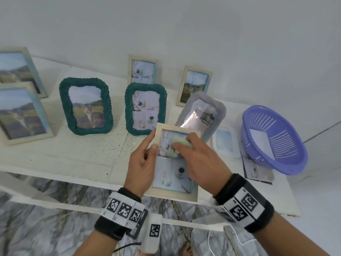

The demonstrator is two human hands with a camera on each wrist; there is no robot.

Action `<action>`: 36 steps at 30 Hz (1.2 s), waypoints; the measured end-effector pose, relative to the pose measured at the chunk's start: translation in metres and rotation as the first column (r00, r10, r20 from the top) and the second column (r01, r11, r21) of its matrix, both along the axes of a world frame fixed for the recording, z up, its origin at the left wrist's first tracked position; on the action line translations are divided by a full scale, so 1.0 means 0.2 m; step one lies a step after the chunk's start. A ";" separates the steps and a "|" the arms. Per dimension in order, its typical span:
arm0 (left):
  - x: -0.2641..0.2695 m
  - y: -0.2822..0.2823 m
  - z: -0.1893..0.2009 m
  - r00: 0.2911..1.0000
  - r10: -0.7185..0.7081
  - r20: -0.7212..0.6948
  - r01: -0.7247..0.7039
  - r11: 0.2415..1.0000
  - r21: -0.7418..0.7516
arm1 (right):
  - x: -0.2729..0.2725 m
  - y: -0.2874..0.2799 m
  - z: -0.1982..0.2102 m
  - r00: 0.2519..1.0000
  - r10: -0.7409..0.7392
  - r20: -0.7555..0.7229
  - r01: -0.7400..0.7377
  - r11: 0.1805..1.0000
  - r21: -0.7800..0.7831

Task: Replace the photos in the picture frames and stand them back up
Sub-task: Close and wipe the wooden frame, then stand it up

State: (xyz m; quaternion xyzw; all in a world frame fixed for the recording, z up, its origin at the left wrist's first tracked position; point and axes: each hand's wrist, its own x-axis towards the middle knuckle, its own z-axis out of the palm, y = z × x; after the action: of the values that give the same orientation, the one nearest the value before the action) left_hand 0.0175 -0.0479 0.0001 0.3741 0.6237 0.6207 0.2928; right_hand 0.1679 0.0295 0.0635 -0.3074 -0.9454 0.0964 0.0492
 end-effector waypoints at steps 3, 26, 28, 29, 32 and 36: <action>0.00 -0.01 -0.01 1.000 -0.002 0.004 0.002 1.000 0.004 | -0.04 -0.04 -0.02 0.999 0.028 -0.034 -0.028 1.000 -0.002; -0.10 0.04 -0.10 1.000 -0.007 0.030 0.007 1.000 -0.020 | 0.47 0.47 -0.26 0.745 -0.658 -0.114 0.653 0.753 -0.078; -0.10 0.05 -0.11 1.000 -0.008 0.020 0.009 1.000 -0.024 | 0.43 0.56 -0.32 0.722 -0.691 -0.032 0.688 0.723 -0.070; -0.10 0.05 -0.11 1.000 -0.014 0.016 0.014 1.000 -0.027 | 0.42 0.60 -0.34 0.728 -0.685 -0.017 0.684 0.728 -0.050; -0.10 0.06 -0.12 0.999 -0.036 0.005 0.036 0.998 -0.045 | 0.40 0.71 -0.43 0.747 -0.664 -0.030 0.663 0.747 -0.052; -0.09 0.06 -0.10 0.999 -0.038 0.007 0.038 0.998 -0.056 | 0.40 0.77 -0.52 0.752 -0.653 0.088 0.659 0.745 -0.101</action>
State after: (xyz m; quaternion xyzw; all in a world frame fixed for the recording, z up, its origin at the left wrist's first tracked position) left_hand -0.0012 -0.0360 -0.0203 0.3756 0.6330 0.5983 0.3167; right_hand 0.2483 0.1842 -0.0408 -0.6247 -0.7698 0.1251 0.0382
